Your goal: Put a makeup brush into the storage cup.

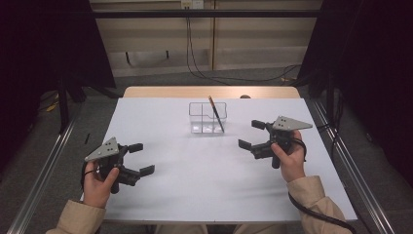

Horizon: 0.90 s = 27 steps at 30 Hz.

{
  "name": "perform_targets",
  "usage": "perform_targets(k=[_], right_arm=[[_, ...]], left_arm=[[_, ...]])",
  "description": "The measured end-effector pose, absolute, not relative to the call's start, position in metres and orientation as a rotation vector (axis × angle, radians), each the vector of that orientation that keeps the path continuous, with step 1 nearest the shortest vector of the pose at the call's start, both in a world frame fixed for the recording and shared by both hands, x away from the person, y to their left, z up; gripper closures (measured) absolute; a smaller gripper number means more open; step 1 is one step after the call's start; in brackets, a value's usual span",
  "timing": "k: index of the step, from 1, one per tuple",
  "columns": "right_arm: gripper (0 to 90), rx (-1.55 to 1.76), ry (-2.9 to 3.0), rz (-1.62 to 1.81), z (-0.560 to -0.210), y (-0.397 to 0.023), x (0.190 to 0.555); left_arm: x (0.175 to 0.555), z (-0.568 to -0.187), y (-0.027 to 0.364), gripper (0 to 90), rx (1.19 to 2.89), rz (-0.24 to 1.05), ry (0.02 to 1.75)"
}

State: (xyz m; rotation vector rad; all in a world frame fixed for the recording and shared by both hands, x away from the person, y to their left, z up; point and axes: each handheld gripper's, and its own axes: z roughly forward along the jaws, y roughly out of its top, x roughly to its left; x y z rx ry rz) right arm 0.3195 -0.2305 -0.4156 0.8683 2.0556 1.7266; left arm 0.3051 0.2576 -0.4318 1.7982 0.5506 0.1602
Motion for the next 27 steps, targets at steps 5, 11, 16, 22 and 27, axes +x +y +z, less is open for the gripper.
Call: perform_targets(k=[5, 11, 16, 22, 27], right_arm=[[2.9, 0.861, 2.058, 1.723, -0.415, -0.234, 0.315], [2.7, 0.876, 2.055, 1.714, -0.418, -0.243, 0.31], [2.7, 0.882, 2.052, 1.713, -0.42, -0.249, 0.306], [2.7, 0.889, 2.041, 1.719, -0.42, -0.256, 0.302], [2.7, 0.891, 2.046, 1.708, -0.421, -0.261, 0.298]], left_arm=[[0.305, -0.432, 0.258, 1.4, 1.798, 0.158, 0.553], [0.305, -0.432, 0.258, 1.4, 1.797, 0.16, 0.55], [0.305, -0.432, 0.258, 1.4, 1.791, 0.158, 0.557], [0.305, -0.433, 0.257, 1.4, 1.792, 0.153, 0.559], [0.306, -0.433, 0.257, 1.4, 1.792, 0.152, 0.557]])
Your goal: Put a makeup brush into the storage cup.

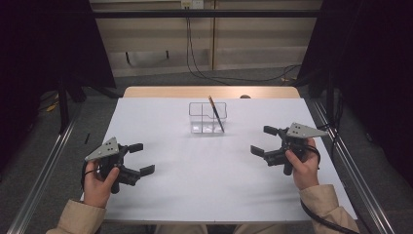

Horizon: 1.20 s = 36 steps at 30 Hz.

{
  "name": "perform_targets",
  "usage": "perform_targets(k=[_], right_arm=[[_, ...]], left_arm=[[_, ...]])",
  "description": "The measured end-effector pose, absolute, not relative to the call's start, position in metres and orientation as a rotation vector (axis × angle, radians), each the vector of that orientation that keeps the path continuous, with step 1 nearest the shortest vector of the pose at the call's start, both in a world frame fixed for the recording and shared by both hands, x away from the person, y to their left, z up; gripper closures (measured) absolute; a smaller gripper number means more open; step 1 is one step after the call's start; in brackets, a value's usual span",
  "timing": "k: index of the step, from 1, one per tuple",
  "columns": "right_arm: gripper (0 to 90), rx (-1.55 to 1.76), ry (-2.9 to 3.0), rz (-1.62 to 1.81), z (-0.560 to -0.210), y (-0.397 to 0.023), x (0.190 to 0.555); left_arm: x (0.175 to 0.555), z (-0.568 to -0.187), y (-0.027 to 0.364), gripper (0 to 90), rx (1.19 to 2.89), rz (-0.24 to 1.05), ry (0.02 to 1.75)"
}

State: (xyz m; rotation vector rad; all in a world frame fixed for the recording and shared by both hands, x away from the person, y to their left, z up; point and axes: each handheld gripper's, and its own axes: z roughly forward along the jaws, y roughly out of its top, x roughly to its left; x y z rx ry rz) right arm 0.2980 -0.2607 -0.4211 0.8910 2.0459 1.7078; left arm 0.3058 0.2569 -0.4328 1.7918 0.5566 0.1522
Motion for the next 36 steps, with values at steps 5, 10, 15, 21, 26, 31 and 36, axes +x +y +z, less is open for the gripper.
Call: perform_targets(k=[5, 10, 15, 21, 26, 31, 36], right_arm=[[2.7, 0.893, 2.05, 1.699, -0.423, -0.265, 0.293], [2.7, 0.9, 2.053, 1.697, -0.425, -0.27, 0.288], [2.7, 0.907, 2.051, 1.689, -0.427, -0.275, 0.284], [2.7, 0.914, 2.047, 1.691, -0.428, -0.281, 0.28], [2.7, 0.914, 2.043, 1.688, -0.429, -0.285, 0.277], [2.7, 0.923, 2.038, 1.682, -0.43, -0.29, 0.274], [2.7, 0.927, 2.042, 1.668, -0.431, -0.294, 0.27]], left_arm=[[0.306, -0.433, 0.257, 1.4, 1.794, 0.152, 0.555], [0.306, -0.433, 0.256, 1.4, 1.791, 0.15, 0.557], [0.306, -0.433, 0.255, 1.4, 1.789, 0.15, 0.558], [0.306, -0.433, 0.255, 1.4, 1.795, 0.149, 0.556], [0.306, -0.433, 0.256, 1.4, 1.792, 0.15, 0.558], [0.306, -0.433, 0.255, 1.4, 1.788, 0.149, 0.56], [0.306, -0.433, 0.256, 1.4, 1.788, 0.151, 0.56]])
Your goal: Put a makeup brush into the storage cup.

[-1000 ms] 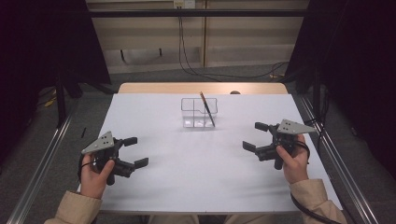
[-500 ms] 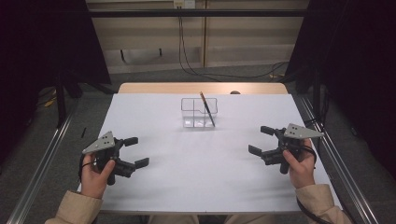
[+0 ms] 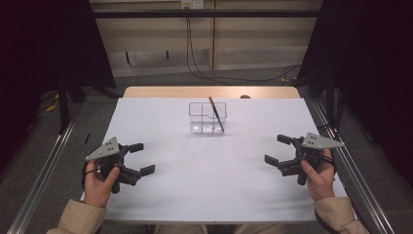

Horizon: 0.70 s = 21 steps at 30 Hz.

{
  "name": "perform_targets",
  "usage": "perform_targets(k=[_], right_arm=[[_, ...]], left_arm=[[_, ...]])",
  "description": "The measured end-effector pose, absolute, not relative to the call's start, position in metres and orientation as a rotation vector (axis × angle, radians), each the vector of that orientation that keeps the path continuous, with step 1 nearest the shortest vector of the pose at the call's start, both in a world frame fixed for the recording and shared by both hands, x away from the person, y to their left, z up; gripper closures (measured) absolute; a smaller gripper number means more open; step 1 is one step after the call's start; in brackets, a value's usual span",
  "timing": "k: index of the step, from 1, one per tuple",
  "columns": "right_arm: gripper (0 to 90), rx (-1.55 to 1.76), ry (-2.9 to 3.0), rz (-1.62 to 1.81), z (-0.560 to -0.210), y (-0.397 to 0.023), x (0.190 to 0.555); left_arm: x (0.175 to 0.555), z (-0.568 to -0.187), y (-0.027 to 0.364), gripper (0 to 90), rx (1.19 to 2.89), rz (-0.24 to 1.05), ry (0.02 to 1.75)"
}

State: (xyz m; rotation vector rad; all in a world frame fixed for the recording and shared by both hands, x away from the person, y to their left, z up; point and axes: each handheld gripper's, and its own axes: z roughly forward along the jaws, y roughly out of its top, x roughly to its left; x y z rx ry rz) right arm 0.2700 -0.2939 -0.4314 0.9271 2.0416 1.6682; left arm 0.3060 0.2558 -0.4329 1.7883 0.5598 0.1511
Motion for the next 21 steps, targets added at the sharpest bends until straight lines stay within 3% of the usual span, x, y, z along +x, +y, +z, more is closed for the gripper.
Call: perform_targets(k=[21], right_arm=[[2.7, 0.936, 2.048, 1.633, -0.435, -0.305, 0.258]], left_arm=[[0.306, -0.433, 0.256, 1.4, 1.789, 0.152, 0.558]])
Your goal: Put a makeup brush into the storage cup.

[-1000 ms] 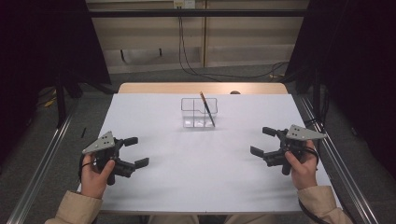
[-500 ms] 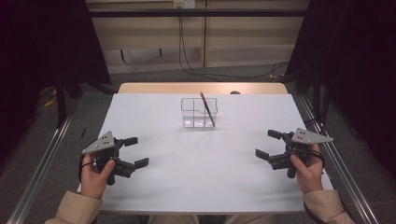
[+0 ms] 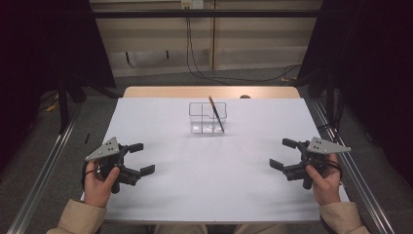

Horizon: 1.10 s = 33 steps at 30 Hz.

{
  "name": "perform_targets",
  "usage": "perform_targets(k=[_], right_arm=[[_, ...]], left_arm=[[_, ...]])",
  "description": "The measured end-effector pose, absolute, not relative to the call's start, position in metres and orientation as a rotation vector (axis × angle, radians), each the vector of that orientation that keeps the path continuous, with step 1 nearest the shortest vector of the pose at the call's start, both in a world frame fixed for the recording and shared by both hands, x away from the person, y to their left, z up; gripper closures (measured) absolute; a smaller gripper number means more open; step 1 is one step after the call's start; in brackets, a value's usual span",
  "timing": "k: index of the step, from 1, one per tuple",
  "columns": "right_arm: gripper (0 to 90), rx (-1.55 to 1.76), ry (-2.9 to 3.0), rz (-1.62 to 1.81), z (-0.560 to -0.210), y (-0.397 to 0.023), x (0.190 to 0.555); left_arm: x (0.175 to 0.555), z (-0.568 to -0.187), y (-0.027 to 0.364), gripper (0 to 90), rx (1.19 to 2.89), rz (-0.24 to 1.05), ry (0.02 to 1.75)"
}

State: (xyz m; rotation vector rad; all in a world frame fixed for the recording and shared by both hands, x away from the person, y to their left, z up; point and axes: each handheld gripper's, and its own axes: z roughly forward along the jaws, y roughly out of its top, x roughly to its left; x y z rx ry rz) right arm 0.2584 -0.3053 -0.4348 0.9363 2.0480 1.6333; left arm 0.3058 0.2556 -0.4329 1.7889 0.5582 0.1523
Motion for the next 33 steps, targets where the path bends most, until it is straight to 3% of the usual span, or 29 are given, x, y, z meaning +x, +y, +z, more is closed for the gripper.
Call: perform_targets(k=[33], right_arm=[[2.7, 0.896, 2.087, 1.577, -0.439, -0.309, 0.243]], left_arm=[[0.306, -0.434, 0.256, 1.4, 1.799, 0.154, 0.56]])
